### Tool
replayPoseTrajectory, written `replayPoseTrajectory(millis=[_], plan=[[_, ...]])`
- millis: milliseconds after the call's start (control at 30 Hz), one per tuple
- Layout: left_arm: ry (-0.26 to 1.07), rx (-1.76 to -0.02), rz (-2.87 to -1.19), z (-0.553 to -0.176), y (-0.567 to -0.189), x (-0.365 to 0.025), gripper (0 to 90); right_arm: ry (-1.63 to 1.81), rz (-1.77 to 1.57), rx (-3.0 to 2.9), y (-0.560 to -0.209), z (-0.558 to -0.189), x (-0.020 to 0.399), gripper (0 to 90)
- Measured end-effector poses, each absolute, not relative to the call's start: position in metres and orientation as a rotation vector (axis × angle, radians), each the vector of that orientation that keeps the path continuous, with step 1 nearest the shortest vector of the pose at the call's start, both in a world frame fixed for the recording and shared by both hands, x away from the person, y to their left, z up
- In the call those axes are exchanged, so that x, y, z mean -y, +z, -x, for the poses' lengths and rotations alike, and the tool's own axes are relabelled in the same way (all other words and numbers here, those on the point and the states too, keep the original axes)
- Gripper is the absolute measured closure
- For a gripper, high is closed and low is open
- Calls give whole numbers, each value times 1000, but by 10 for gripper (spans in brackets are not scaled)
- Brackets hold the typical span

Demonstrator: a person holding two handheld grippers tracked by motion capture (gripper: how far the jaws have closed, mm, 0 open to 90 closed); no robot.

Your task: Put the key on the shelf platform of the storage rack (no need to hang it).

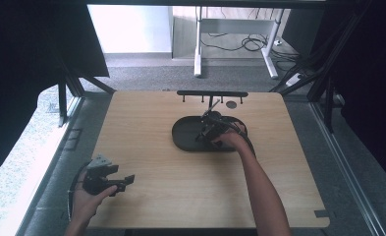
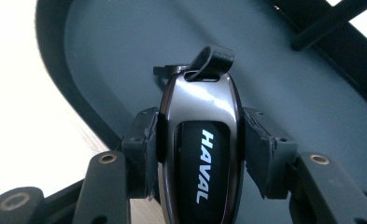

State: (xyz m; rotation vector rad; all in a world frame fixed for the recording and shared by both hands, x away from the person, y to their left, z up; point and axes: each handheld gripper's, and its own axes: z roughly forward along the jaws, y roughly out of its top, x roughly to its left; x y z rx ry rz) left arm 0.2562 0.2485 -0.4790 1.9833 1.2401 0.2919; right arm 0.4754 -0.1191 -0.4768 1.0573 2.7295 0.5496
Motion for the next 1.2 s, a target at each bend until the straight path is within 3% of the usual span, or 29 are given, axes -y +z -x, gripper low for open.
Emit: replayPoseTrajectory(millis=[667,800,967,1200], plan=[[288,-1246,-1984,-257,-480,-249,217,503,-1129,-2705,-507,-485,137,485],[288,-1245,-1985,-257,-480,-248,217,497,-1133,-2698,-507,-484,138,474],[289,-1245,-1986,-257,-480,-248,217,537,-1140,-2661,-499,-480,135,375],[289,-1243,-1988,-256,-480,-247,217,627,-1121,-2628,-481,-467,135,369]])
